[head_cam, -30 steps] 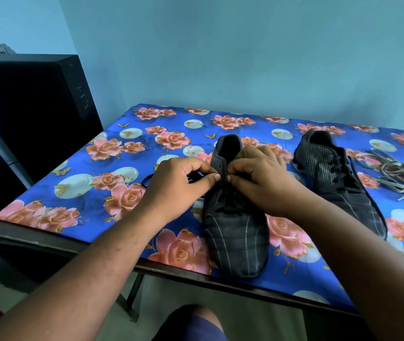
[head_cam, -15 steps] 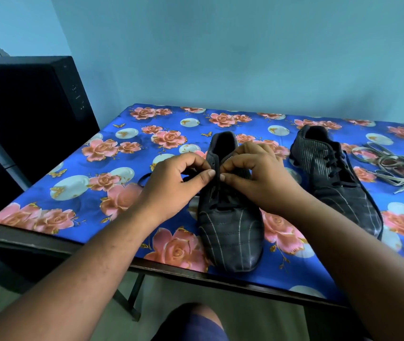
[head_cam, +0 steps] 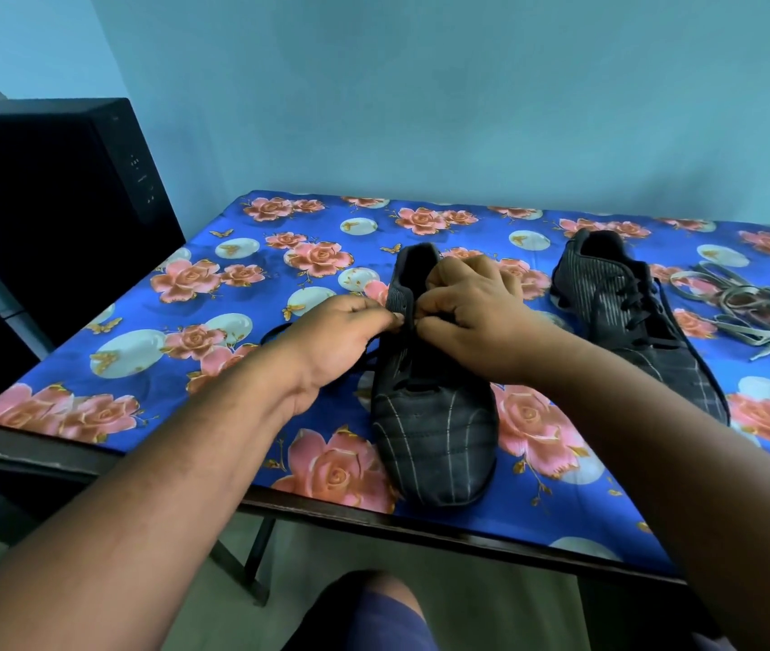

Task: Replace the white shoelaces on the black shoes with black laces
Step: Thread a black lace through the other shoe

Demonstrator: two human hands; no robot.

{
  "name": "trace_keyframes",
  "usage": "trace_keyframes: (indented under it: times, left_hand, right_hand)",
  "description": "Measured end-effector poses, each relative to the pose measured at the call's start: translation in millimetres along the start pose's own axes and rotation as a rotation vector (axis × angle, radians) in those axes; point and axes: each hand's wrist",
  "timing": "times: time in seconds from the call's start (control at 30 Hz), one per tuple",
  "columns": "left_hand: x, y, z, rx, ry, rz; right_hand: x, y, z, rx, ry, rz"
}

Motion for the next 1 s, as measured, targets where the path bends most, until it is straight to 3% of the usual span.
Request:
trace_keyframes:
  times: [0.2,0.4,0.67,0.8,0.9,1.0]
  left_hand:
    - [1.9,-9.7,4.7,0.121,0.098,0.026]
    - [3.0,-8.6,12.5,0.296,0.292,-0.089]
    - [14.4,-19.4,17.2,0.358,0.310,-0.117]
    - [15.2,-30.1,24.3,0.590,0.398,-0.244]
    - [11.3,-40.6,35.8,0.832,0.470,-0.439]
    - [-4.9,-42.7,41.0,0.855,0.563,-0.596]
  right_hand:
    - [-3.1,-0.5,-10.0,0.093,0.018,-0.234]
    - [-10.1,-0.9,-24.0,0.175,0.062,-0.197]
    - [-12.0,-10.4,-27.2,0.285,0.055,-0.163]
    - [-15.3,-9.1,-24.0,0.265,0.044,-0.189]
    - [-19.5,-5.7,-23.0,0.267,0.039,-0.208]
    - [-28.0,-2.3,-18.1,0.251,0.020,-0.270]
Point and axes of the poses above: each hand's wrist, its own x-axis towards the middle knuckle, its own y-axis out of the palm, z = x × y, and after that the axes turned 10 degrees about -y, right-handed
